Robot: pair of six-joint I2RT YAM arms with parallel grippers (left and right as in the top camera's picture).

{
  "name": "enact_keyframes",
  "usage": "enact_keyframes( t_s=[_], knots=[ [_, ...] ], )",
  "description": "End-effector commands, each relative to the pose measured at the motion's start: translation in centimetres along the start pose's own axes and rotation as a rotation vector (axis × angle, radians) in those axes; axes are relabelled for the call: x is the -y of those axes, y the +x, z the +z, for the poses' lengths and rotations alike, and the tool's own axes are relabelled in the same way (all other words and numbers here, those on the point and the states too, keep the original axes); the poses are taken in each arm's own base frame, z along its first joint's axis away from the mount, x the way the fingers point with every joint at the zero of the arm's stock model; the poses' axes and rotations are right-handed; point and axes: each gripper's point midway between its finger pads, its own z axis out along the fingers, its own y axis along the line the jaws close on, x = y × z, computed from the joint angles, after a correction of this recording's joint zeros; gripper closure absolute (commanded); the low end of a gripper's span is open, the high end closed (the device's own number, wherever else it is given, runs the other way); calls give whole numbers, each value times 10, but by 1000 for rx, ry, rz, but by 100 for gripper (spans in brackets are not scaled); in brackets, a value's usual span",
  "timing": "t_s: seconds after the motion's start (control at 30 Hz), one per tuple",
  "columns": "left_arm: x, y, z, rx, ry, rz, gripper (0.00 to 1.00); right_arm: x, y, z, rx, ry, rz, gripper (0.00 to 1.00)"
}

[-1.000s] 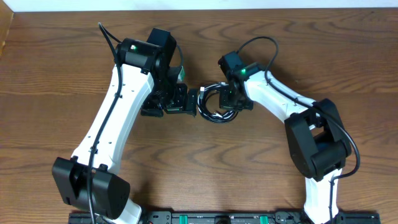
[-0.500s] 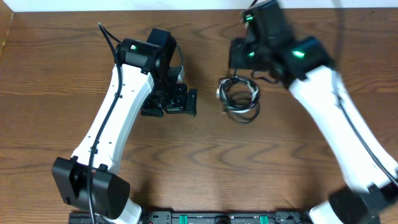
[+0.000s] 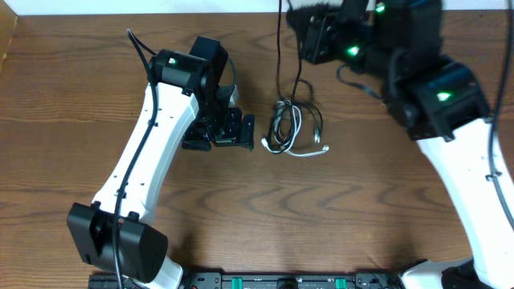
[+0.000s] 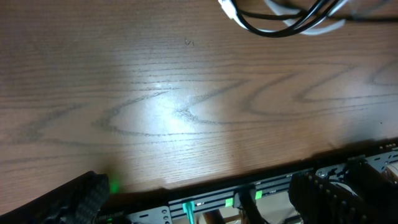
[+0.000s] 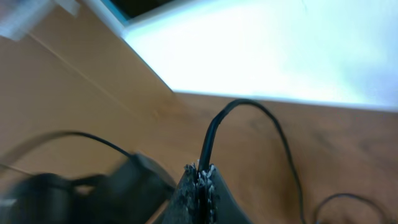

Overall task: Untangle cables
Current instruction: 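Lift the grasped strand up and away to the upper right, unspooling it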

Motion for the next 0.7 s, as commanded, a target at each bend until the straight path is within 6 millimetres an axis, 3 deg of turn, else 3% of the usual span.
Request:
enact_keyframes(
  t_s=[0.0,0.1,0.2,0.3,0.43,0.5,0.67],
  knots=[
    [-3,1,2,-8,-16,12,2,-48,-65,-62,187,-101,-83,99],
    [-3,1,2,-8,-16,12,2,-51,-95,-92,283,-69,-102,99],
    [-3,1,2,-8,-16,12,2,-44,-104,-107,309,-26,-100,99],
    [-3,1,2,-8,-16,12,2,-30,-92,-101,253,26,-123,99],
    [-3,1,2,-8,-16,12,2,28,-65,-80,160,255,-29,99],
    [-3,1,2,-8,-16,12,2,42,-60,-70,140,296,25,99],
    [-3,1,2,-8,-16,12,2,14,-75,-62,174,137,8,99]
  ],
)
